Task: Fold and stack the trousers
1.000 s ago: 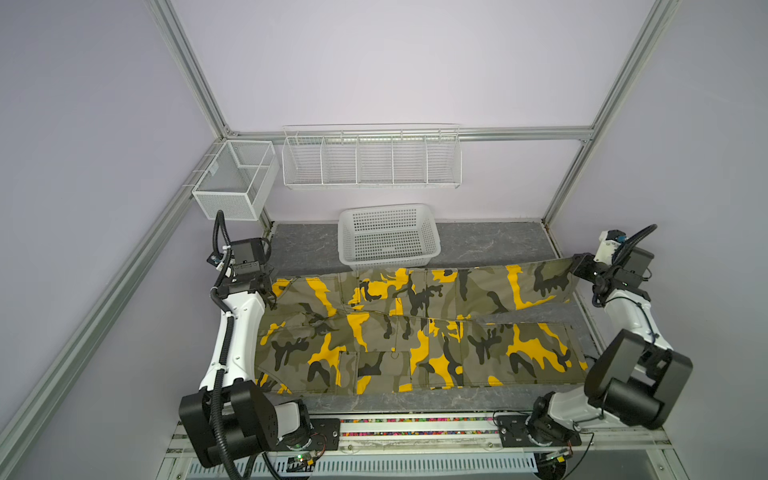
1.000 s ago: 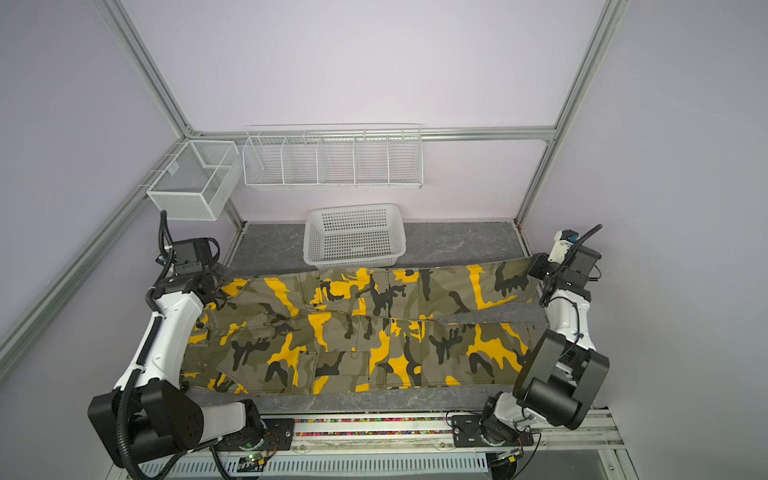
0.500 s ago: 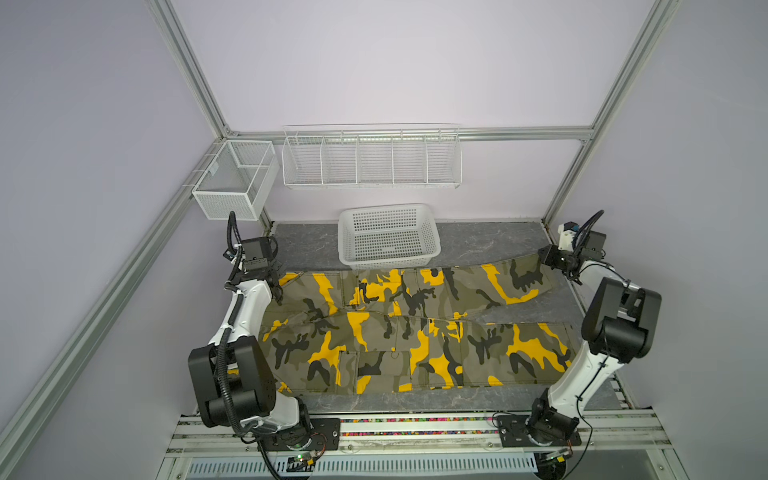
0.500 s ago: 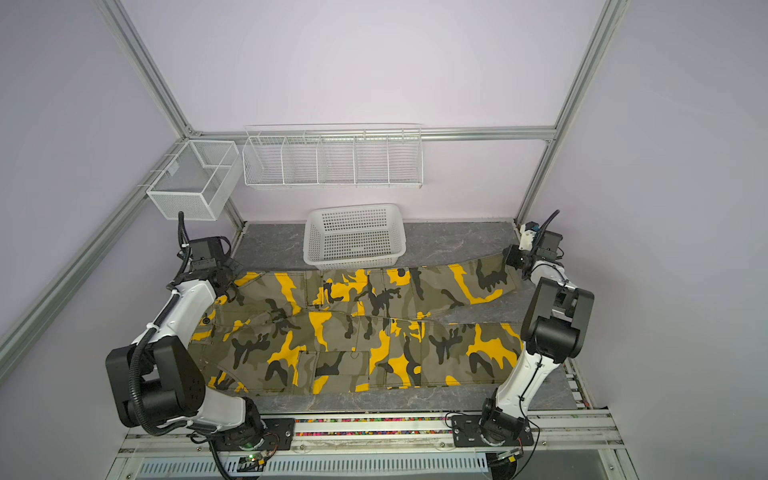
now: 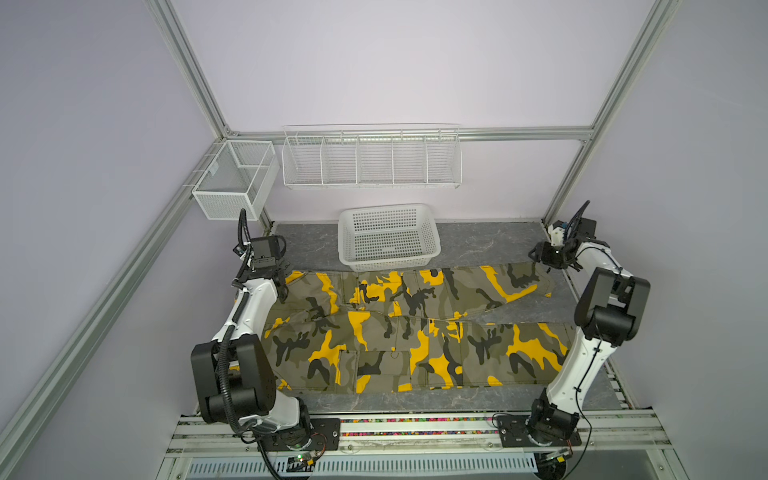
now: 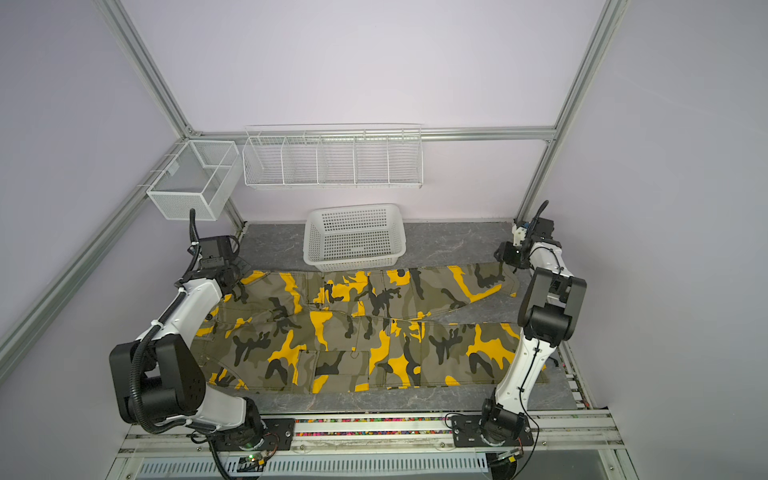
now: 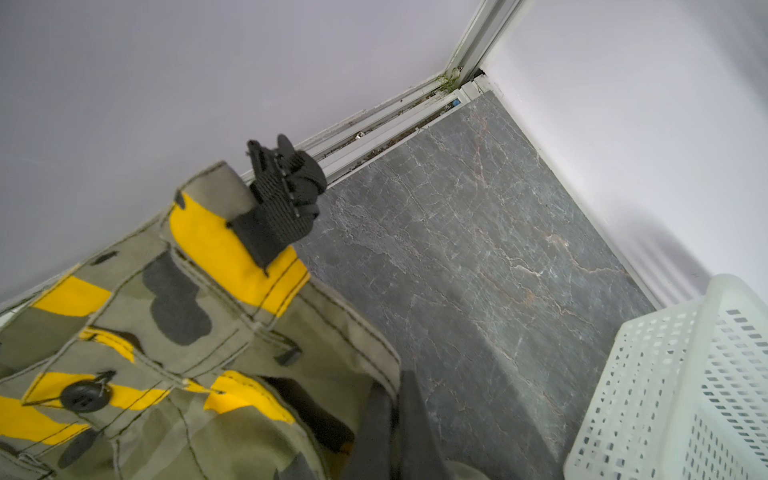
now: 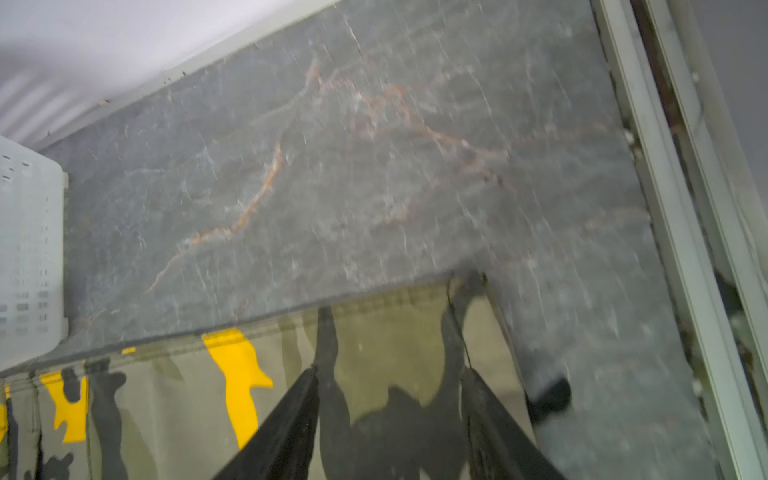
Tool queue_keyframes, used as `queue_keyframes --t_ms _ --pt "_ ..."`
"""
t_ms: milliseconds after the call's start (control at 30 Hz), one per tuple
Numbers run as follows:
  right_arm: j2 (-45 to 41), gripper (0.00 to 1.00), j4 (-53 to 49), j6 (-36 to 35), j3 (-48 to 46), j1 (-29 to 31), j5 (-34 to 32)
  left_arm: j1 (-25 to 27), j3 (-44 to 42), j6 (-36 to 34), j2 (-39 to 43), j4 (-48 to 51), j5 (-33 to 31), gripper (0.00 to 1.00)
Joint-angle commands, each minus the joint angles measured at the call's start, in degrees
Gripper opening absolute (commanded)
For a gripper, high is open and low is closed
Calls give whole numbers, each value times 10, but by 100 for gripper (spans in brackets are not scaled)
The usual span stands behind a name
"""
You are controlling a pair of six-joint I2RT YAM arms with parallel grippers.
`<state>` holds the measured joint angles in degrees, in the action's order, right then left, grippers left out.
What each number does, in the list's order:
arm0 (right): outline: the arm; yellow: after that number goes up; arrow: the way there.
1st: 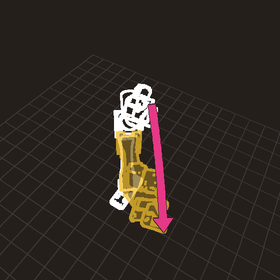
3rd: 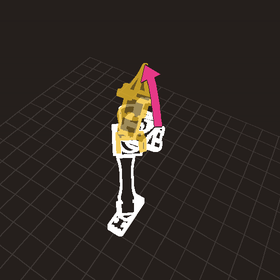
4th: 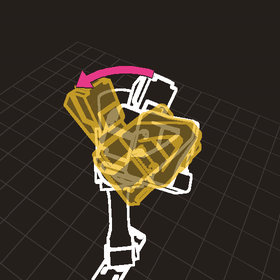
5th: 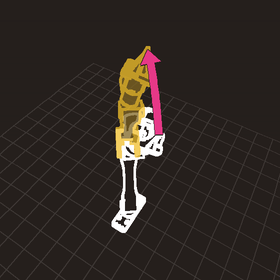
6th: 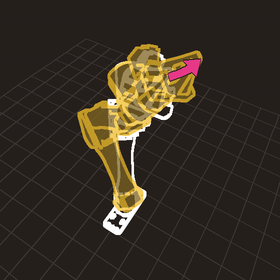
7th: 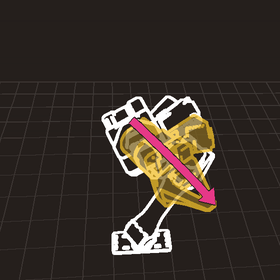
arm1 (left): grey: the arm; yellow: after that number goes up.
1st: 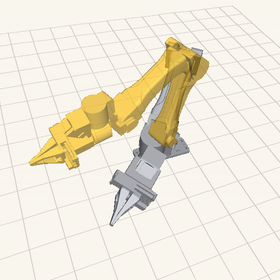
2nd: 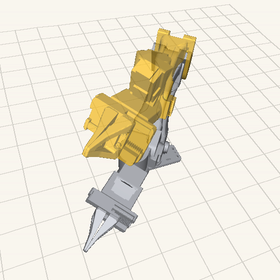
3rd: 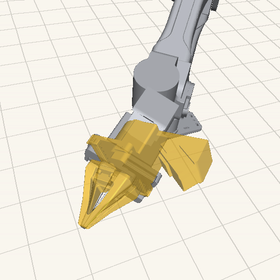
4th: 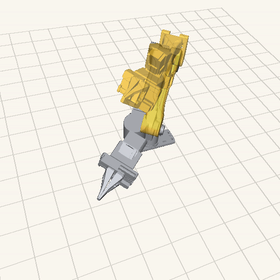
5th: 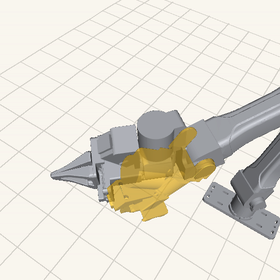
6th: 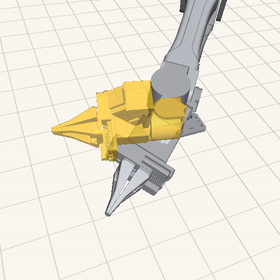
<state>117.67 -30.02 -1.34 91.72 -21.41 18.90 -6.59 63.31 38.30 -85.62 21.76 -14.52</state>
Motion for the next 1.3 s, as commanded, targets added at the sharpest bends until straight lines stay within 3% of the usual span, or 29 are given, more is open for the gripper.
queue_keyframes --t_ms 0,133,267,433,833,1067,1267 --pt "-88 57 -75 0 -76 -51 -8 6 -3 -9 5 -6 -4 0" --pt "-121 52 -118 8 -133 -90 9 10 -10 -7 6 -8 1 0" --pt "-90 44 -120 3 -127 -94 12 11 -12 -9 5 -11 5 0" --pt "-24 43 -119 -22 -78 -71 -1 11 -10 -12 2 -11 18 0" --pt "39 41 -101 -30 -38 -31 -92 11 -15 -14 6 -7 35 0" --pt "14 12 -117 -54 -55 -17 -137 11 -12 -16 4 -2 35 0" --pt "-53 7 -170 -44 -49 -44 -214 11 -1 -30 1 8 20 0"
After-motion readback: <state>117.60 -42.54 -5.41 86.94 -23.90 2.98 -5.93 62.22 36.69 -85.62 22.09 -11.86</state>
